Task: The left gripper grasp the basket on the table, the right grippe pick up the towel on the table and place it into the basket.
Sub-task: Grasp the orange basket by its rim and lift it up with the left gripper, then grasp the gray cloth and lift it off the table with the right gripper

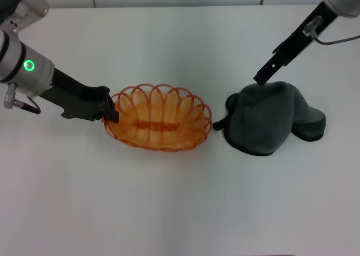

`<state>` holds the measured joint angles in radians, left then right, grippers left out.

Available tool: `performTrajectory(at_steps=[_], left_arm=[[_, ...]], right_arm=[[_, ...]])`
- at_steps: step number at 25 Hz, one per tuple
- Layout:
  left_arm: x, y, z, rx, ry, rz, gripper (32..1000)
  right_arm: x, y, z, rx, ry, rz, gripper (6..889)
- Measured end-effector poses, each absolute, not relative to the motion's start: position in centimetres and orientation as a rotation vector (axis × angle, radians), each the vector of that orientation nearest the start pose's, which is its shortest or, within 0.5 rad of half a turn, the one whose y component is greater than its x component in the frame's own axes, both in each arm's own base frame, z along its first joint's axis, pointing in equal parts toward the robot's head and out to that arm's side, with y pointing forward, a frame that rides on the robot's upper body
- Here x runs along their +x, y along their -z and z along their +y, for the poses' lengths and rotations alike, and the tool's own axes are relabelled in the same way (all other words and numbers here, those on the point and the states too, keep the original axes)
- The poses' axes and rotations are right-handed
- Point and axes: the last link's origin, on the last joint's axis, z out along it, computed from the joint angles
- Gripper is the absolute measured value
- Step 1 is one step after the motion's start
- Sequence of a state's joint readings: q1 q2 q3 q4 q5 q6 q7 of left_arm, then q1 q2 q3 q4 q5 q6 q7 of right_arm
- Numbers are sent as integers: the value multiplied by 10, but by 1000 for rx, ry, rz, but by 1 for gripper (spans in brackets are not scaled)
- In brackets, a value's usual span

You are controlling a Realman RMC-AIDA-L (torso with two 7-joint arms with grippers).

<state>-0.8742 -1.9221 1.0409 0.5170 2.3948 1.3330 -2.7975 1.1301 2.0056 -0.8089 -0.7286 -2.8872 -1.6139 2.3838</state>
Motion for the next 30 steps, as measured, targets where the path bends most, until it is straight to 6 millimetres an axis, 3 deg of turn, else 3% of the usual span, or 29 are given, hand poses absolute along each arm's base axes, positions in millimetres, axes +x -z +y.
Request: performTrajectory(at_steps=[12,30], left_arm=[[-232,-17,403,-2135,116,-2112,100],[-222,-17,402,-2163,166,-2155,99]], right_arm=[[150,-26,429,-2624,558,1089,848],[158,-21,425,-2634,584,1122,849]])
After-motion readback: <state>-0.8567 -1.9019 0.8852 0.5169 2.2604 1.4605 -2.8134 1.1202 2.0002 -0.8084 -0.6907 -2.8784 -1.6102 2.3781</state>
